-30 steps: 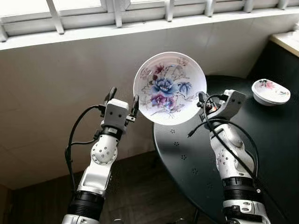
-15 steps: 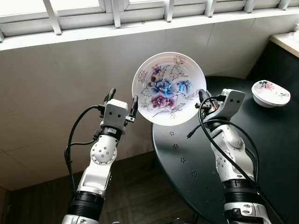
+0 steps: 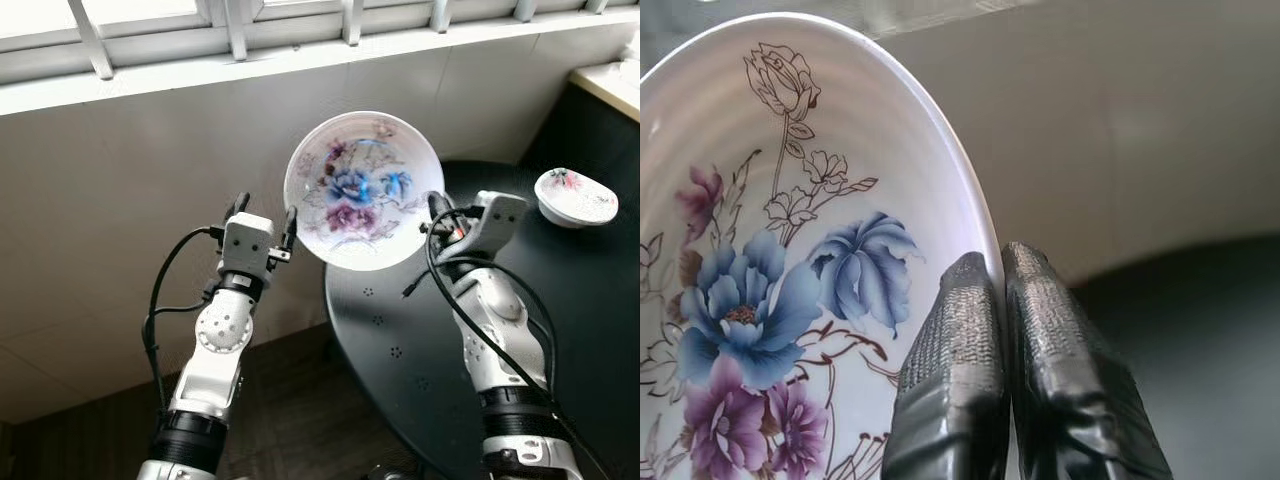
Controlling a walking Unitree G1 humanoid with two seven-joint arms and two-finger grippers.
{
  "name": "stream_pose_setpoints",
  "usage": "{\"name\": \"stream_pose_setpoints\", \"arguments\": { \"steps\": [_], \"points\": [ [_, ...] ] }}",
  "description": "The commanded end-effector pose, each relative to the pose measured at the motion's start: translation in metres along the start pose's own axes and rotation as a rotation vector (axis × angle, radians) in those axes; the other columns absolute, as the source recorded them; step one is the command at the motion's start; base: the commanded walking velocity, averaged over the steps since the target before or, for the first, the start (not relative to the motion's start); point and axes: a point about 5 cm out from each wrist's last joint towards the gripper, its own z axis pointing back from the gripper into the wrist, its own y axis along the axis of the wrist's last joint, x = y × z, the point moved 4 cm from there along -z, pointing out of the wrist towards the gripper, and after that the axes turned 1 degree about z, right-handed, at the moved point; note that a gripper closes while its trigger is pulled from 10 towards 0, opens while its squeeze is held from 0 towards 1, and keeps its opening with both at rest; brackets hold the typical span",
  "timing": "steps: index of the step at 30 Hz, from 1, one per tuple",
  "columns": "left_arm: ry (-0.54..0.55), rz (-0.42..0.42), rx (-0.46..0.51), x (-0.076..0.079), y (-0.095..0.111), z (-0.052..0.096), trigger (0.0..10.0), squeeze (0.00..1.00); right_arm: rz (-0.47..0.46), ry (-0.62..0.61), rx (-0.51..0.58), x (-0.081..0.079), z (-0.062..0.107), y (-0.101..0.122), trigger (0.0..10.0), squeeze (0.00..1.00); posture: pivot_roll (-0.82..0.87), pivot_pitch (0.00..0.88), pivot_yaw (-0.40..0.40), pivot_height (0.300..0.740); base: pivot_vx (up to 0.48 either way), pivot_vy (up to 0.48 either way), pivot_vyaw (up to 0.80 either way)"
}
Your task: Kitchen organization
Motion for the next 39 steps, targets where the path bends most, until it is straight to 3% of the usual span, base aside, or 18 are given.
{"name": "stream_pose_setpoints", "arguments": {
  "steps": [1,4,29,34,37,39],
  "points": [
    [0.011,-0.004,-0.003,-0.006,0.0,0.001,10.0,0.0,-0.003,0.036,0.043,-0.013,-0.003,0.009,0.0,0.0,-0.12,0.0,-0.038,0.74,0.0,0.48,0.8],
    [0.014,-0.004,0.006,-0.006,0.002,0.001,10.0,0.0,-0.001,0.038,0.043,-0.013,-0.003,0.008,0.0,0.0,-0.12,0.0,-0.04,0.74,0.0,0.48,0.8],
    [0.021,-0.064,0.01,-0.01,0.003,0.005,10.0,0.0,0.065,0.097,0.055,-0.024,-0.001,0.008,0.0,0.0,-0.11,0.0,-0.04,0.74,0.0,0.0,0.8],
    [0.018,-0.1,0.003,-0.015,0.003,0.01,10.0,0.0,0.08,0.11,0.058,-0.027,0.0,0.008,0.0,0.0,-0.11,0.0,-0.04,0.74,0.0,0.0,0.8],
    [0.028,-0.133,-0.056,-0.024,-0.009,0.027,10.0,0.0,0.107,0.136,0.049,-0.033,0.0,0.005,0.0,0.0,-0.09,0.0,-0.039,0.74,0.0,0.0,0.8],
    [0.038,-0.138,-0.066,-0.026,-0.011,0.03,10.0,0.0,0.119,0.146,0.044,-0.035,0.0,0.003,0.0,0.0,-0.09,0.0,-0.041,0.74,0.0,0.0,0.8]
  ]
}}
